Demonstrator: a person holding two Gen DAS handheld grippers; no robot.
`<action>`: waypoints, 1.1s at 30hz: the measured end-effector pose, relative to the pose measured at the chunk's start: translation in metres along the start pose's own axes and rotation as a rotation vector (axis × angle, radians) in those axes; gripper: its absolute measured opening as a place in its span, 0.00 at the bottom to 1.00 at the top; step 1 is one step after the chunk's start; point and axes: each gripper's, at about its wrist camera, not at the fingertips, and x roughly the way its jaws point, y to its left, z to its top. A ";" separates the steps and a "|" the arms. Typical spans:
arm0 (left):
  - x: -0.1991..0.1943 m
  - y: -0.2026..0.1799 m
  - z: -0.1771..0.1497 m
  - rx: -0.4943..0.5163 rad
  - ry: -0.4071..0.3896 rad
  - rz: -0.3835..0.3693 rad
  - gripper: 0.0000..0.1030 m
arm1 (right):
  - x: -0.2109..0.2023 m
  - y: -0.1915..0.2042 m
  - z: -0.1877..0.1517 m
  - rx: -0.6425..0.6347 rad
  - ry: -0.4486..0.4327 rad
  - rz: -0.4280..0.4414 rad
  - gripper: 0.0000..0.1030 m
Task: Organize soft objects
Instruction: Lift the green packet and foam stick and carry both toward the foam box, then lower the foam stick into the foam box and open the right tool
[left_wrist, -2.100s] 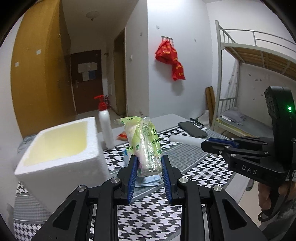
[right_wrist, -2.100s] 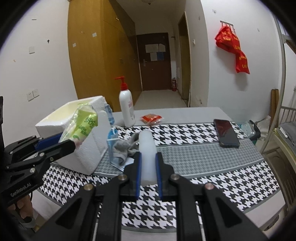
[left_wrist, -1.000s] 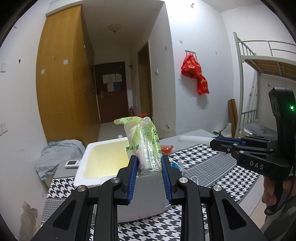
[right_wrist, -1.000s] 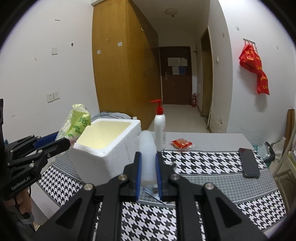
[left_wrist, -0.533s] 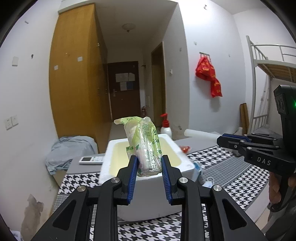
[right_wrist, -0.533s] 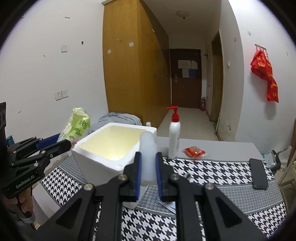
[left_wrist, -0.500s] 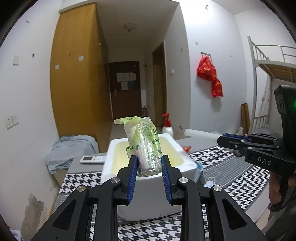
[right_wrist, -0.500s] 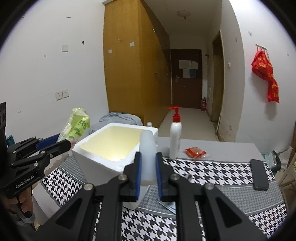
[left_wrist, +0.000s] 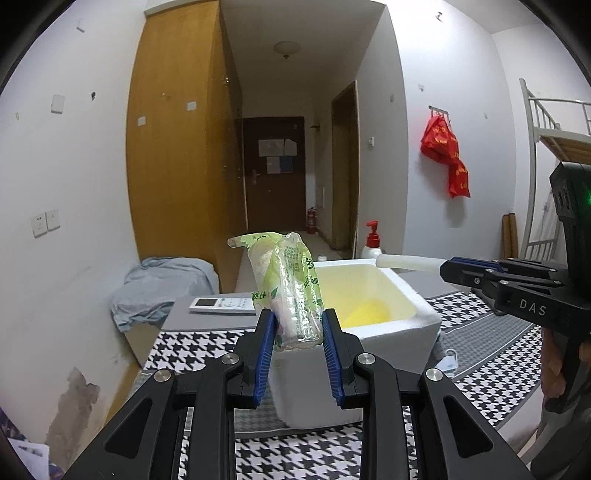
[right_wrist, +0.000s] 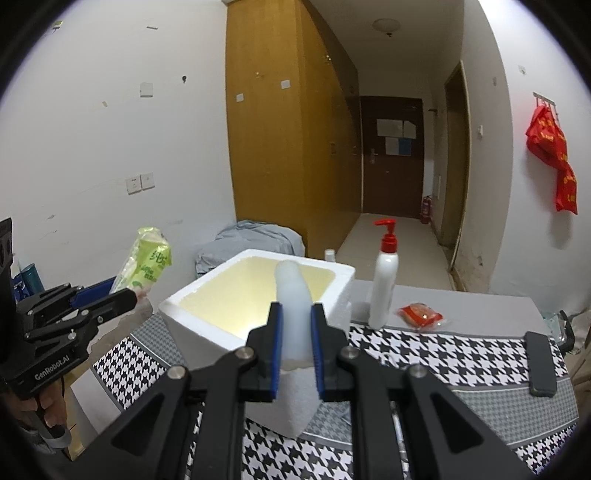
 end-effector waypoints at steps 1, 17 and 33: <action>0.000 0.002 -0.001 -0.005 0.001 0.002 0.27 | 0.003 0.004 0.001 -0.008 0.002 0.005 0.17; -0.002 0.029 -0.010 -0.037 0.008 0.034 0.27 | 0.038 0.032 0.011 -0.026 0.041 0.042 0.17; 0.013 0.059 -0.027 -0.100 0.044 0.038 0.27 | 0.069 0.040 0.014 -0.027 0.096 0.036 0.17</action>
